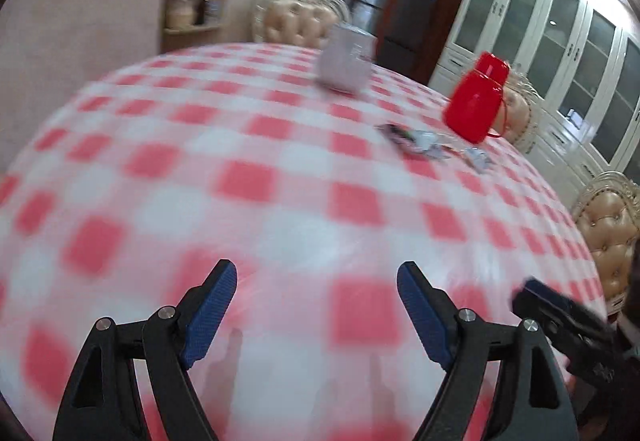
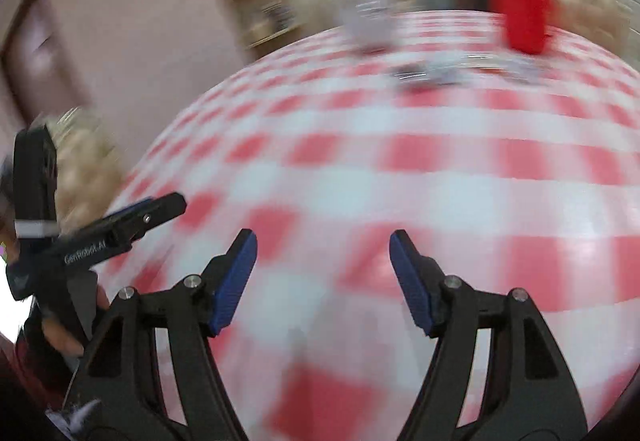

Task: Organize snacks
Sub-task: 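Grasp the dark chocolate packet with the left gripper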

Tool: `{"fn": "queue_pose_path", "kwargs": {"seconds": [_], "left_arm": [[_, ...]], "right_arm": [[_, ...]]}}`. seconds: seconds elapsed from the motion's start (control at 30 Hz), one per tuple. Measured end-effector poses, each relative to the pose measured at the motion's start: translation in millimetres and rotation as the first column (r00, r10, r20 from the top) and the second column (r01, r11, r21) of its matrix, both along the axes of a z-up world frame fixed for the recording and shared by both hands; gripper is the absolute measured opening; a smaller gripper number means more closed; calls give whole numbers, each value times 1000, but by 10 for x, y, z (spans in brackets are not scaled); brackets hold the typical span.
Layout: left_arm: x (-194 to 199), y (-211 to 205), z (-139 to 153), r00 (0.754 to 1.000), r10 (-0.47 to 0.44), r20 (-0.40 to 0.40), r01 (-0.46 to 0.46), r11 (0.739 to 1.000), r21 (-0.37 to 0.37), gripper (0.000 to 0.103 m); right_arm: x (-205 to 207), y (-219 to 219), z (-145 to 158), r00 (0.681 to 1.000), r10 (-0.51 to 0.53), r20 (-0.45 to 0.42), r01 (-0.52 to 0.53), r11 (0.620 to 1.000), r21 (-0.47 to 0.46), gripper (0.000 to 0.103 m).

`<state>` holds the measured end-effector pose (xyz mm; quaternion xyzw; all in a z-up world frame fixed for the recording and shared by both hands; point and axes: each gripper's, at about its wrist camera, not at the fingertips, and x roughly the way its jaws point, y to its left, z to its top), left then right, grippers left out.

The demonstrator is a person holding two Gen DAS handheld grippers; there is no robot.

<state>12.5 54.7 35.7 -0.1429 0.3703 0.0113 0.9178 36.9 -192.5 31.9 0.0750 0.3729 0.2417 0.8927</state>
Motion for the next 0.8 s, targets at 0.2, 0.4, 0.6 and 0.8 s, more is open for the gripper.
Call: {"fn": "queue_pose_path", "kwargs": {"seconds": [0.2, 0.4, 0.6, 0.8], "left_arm": [[1181, -529, -79, 1000, 29, -8, -29, 998, -51, 83], [2070, -747, -125, 998, 66, 4, -66, 996, -62, 83], [2628, -794, -211, 996, 76, -40, -76, 997, 4, 83], [2768, -849, -327, 995, 12, -100, -8, 999, 46, 40]], "right_arm": [[376, -668, -90, 977, -211, -42, 211, 977, 11, 75], [382, -602, -124, 981, -173, -92, 177, 984, 34, 75], [338, -536, -146, 986, -129, -102, 134, 990, 43, 75], [351, -541, -213, 985, -137, -103, 141, 990, 29, 76]]}}
